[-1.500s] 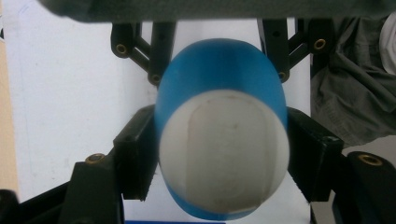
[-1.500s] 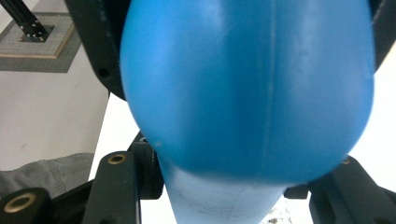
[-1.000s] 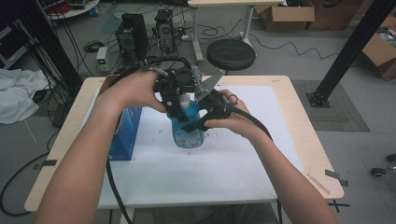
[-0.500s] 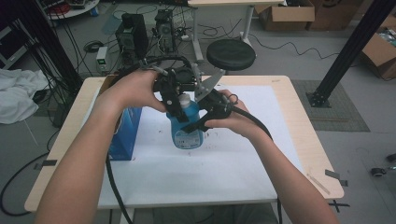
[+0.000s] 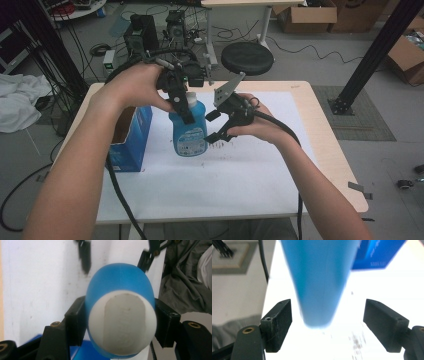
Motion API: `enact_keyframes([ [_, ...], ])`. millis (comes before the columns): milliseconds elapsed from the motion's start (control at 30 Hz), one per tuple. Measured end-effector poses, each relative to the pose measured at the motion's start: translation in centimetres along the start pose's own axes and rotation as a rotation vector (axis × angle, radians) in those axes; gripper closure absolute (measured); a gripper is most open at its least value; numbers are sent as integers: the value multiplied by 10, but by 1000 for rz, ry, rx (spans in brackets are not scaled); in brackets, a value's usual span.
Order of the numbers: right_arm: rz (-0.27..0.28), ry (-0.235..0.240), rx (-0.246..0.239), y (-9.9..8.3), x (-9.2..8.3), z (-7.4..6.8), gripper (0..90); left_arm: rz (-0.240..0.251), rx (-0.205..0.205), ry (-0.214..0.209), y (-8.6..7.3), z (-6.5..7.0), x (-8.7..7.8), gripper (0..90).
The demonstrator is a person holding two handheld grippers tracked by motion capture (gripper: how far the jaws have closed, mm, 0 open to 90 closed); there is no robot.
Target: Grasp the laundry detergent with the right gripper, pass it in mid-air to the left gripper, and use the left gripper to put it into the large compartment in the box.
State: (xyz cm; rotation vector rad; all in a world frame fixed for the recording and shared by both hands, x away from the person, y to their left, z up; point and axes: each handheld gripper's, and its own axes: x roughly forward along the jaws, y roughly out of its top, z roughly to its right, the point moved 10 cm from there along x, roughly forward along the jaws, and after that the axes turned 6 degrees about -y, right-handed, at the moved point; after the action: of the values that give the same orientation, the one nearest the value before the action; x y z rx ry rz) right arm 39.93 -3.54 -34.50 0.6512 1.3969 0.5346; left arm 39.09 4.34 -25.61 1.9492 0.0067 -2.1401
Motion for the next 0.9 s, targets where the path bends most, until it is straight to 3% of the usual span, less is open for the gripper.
enact_keyframes([
  [133, -124, -10, -18, -20, -8, 4, 253, 4, -107, 9, -7, -8, -15, 386],
  [167, -124, -10, -18, -20, -8, 4, 253, 4, -107, 9, -7, -8, -15, 386],
  [200, -195, -3, -36, -32, -13, 3, 255, 7, -161, 9, -11, -13, -24, 386],
  [233, -195, -3, -36, -32, -13, 3, 255, 7, -161, 9, -11, -13, -24, 385],
  [267, -234, -6, -47, -38, -16, 4, 254, 12, -188, 14, -14, -16, -29, 385],
  [300, -320, -21, -60, -53, -22, 5, 255, 18, -234, 28, -18, -19, -38, 385],
  [333, -320, -21, -60, -53, -22, 5, 255, 18, -234, 28, -18, -19, -38, 386],
  [400, -383, -47, -71, -65, -29, 9, 258, 18, -310, 45, -25, -25, -50, 386],
  [467, -454, -64, -69, -84, -41, 15, 265, 21, -446, 71, -37, -34, -66, 385],
  [533, -501, -86, -67, -95, -49, 21, 264, 12, -520, 99, -47, -38, -75, 386],
  [567, -501, -86, -67, -95, -49, 21, 264, 12, -520, 99, -47, -38, -75, 386],
  [600, -538, -90, -66, -107, -59, 26, 265, 13, -572, 115, -52, -40, -80, 386],
  [633, -538, -90, -66, -107, -59, 26, 265, 20, -609, 127, -55, -42, -83, 386],
  [667, -570, -101, -56, -115, -68, 30, 273, 44, -717, 158, -65, -47, -90, 386],
  [700, -570, -101, -56, -115, -68, 30, 273, 44, -717, 158, -65, -47, -90, 386],
  [800, -622, -145, -31, -129, -84, 38, 274, 45, -860, 196, -85, -54, -100, 386],
  [833, -632, -151, -31, -132, -88, 39, 274, 56, -965, 215, -100, -58, -105, 386],
  [867, -636, -157, -24, -134, -92, 40, 274, 56, -965, 215, -100, -58, -105, 386],
  [900, -642, -163, -19, -136, -95, 41, 274, 67, -1055, 231, -113, -62, -109, 386],
])
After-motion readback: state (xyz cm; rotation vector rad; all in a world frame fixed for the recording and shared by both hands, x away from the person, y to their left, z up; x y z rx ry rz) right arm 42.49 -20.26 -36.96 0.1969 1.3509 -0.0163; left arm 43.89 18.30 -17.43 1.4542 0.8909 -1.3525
